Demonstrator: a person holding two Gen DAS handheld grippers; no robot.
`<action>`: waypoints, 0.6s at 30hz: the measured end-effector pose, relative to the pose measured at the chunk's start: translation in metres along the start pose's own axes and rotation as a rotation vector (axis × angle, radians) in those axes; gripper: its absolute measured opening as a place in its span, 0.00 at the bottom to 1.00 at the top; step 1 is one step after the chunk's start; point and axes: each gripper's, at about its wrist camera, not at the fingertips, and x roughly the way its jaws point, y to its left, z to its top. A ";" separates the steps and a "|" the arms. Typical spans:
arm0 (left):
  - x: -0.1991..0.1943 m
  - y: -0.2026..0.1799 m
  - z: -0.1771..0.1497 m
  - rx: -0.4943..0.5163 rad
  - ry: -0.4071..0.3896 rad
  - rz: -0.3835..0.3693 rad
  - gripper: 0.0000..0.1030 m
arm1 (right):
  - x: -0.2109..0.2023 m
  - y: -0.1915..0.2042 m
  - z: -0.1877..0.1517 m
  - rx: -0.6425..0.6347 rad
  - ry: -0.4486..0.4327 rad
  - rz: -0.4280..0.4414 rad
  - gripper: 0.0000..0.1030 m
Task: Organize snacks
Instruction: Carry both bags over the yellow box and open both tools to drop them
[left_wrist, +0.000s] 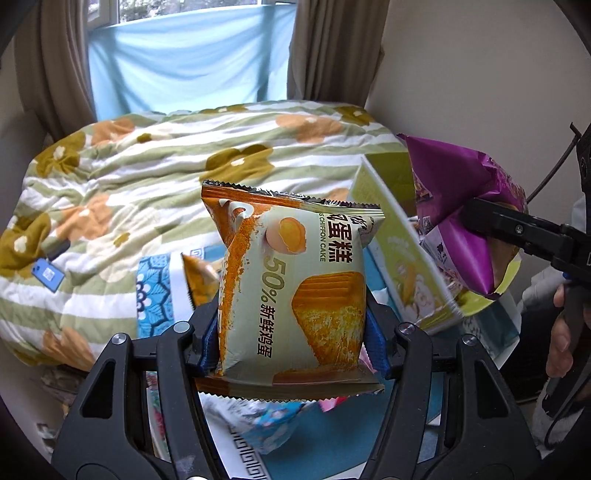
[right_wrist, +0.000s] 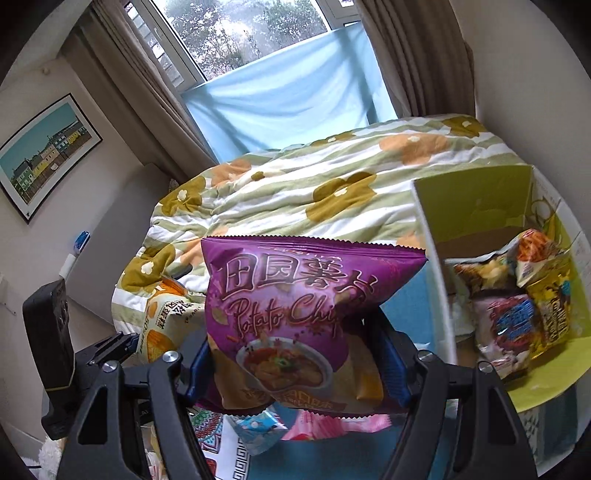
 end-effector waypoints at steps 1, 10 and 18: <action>0.002 -0.015 0.007 0.005 -0.010 -0.005 0.57 | -0.009 -0.011 0.004 -0.004 -0.012 -0.005 0.68; 0.048 -0.150 0.061 0.022 -0.048 -0.047 0.57 | -0.067 -0.123 0.046 -0.027 -0.090 -0.072 0.68; 0.117 -0.219 0.100 -0.015 0.029 -0.067 0.57 | -0.077 -0.208 0.075 -0.007 -0.051 -0.120 0.68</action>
